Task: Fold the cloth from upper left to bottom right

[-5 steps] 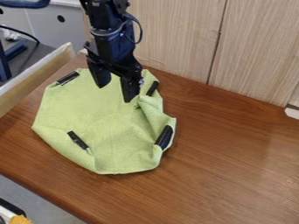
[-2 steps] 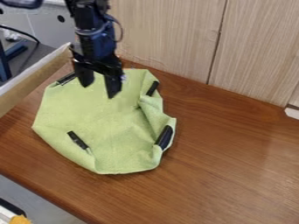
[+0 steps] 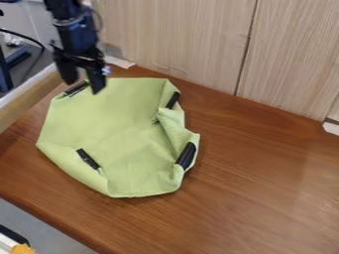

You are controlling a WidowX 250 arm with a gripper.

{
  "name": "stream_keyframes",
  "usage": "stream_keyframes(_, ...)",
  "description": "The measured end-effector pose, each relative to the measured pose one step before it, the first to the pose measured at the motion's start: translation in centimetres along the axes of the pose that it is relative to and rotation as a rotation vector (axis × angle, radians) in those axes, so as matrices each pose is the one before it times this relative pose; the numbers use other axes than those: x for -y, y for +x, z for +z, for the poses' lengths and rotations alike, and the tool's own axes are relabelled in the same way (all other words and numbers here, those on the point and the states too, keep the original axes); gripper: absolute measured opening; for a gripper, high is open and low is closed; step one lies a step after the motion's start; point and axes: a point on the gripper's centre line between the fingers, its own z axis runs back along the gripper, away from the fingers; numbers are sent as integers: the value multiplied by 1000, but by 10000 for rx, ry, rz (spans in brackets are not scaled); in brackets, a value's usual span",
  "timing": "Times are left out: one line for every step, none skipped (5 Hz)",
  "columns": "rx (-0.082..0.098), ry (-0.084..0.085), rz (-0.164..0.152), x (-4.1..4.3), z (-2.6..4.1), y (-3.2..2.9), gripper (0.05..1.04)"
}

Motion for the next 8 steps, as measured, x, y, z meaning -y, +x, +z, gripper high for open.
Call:
stream_keyframes(-145,-171,286,-3249,-589,67,999)
stream_keyframes(185,-111,50,-2044,22,743,999)
stream_keyframes(-239,-154,8,-1266,-1476,514,999)
stream_keyframes(-335,-120,67,-890,-1891,41,999)
stream_keyframes(-147,-44,-104,-212,-1227,185,999)
stream_keyframes(-202,-33,-51,76,-905,182,947)
stream_keyframes(32,378,-15,232,-428,455,668)
stream_keyframes(-67,79,-43,377,-427,-23,370)
